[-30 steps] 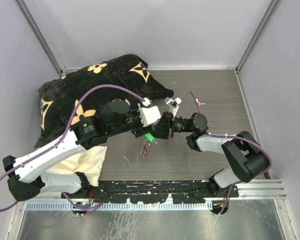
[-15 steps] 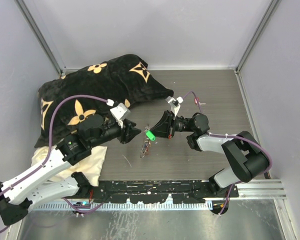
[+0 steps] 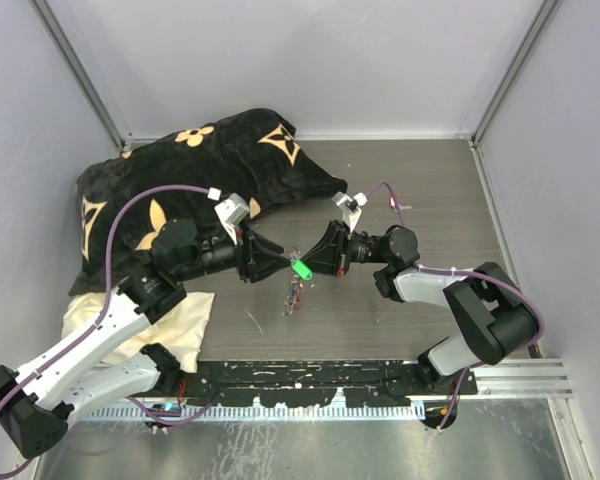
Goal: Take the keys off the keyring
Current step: Remove the key from the keyring.
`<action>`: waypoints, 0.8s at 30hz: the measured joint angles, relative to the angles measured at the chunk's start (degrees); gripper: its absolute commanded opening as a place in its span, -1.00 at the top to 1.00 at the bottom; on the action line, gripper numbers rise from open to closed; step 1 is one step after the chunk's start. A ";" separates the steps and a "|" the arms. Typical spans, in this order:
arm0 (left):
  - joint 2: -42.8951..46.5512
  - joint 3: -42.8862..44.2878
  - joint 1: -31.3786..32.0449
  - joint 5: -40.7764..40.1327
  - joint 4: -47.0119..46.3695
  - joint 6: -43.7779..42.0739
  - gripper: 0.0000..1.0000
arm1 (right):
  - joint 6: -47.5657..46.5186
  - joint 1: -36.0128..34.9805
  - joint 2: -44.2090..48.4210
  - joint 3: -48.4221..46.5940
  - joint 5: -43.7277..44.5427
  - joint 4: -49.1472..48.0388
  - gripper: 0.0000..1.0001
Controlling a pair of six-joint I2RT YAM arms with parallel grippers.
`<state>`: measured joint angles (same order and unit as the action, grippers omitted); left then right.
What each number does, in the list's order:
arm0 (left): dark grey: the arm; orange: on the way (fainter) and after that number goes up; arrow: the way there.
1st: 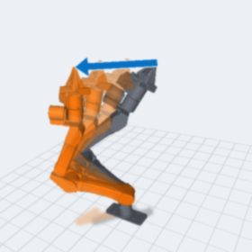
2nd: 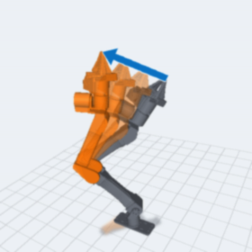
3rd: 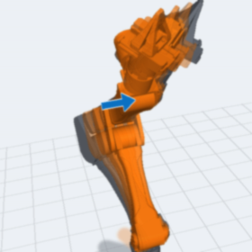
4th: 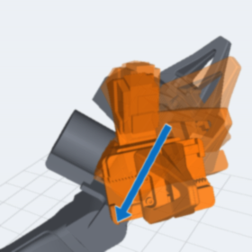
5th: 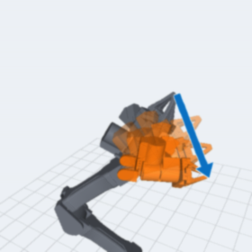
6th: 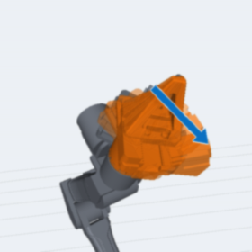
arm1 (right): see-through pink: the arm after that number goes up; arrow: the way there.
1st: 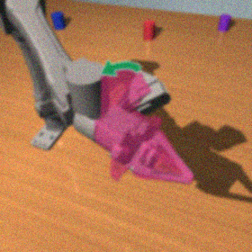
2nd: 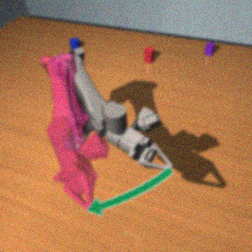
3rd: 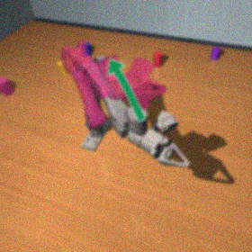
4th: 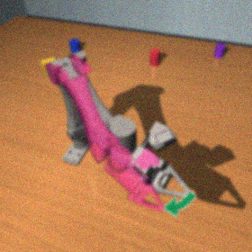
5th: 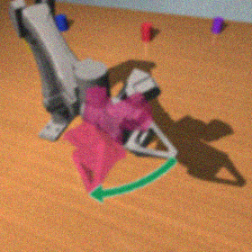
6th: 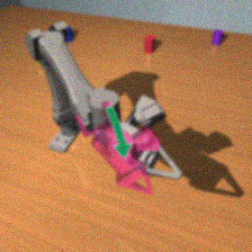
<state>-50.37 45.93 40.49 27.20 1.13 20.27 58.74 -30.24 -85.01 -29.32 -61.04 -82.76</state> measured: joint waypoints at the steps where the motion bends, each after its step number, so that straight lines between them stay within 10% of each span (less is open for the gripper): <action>1: 0.00 -0.28 -0.24 0.57 -0.35 0.17 0.12 | 0.00 0.00 0.00 0.00 0.00 0.00 0.98; 24: -4.83 -3.67 -5.05 12.00 -4.35 8.26 0.25 | 0.15 0.11 0.00 0.00 0.00 -0.02 0.98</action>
<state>-55.20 42.26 35.44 39.20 -3.22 28.53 58.89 -30.13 -85.01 -29.32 -61.04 -82.78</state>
